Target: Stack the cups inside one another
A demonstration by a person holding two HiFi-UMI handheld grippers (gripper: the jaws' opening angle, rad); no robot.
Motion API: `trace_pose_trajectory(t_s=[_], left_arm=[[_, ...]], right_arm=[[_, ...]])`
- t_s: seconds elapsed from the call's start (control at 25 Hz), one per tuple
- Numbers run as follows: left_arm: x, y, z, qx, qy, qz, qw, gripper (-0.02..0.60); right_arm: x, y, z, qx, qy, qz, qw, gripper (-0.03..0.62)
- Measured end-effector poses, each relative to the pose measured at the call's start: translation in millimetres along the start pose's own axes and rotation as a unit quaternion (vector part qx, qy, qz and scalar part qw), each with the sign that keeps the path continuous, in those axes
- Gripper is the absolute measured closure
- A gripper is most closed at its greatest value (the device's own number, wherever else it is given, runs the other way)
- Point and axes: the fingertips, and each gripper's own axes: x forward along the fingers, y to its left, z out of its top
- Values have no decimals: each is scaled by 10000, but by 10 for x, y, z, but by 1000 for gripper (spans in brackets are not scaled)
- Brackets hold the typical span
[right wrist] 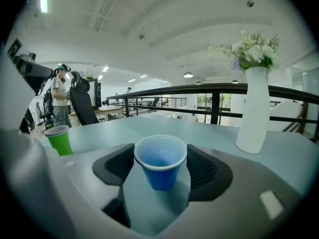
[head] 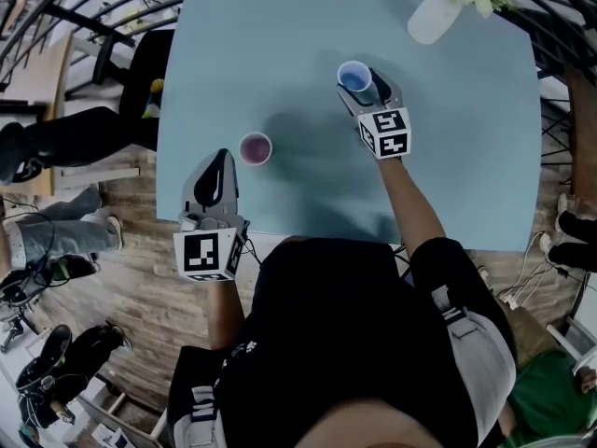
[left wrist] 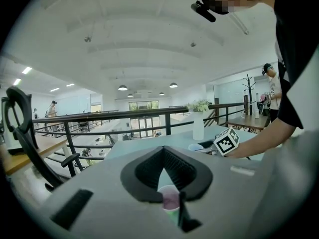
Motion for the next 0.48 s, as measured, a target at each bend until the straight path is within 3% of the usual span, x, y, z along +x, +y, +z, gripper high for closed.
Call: trace_pose_trajectory(t_s=[0.48], left_arm=[[-46,-46,26,-17,-150,-84,9998,591]], right_arm=[[-296,151,248,-44,-246,104,9996,267]])
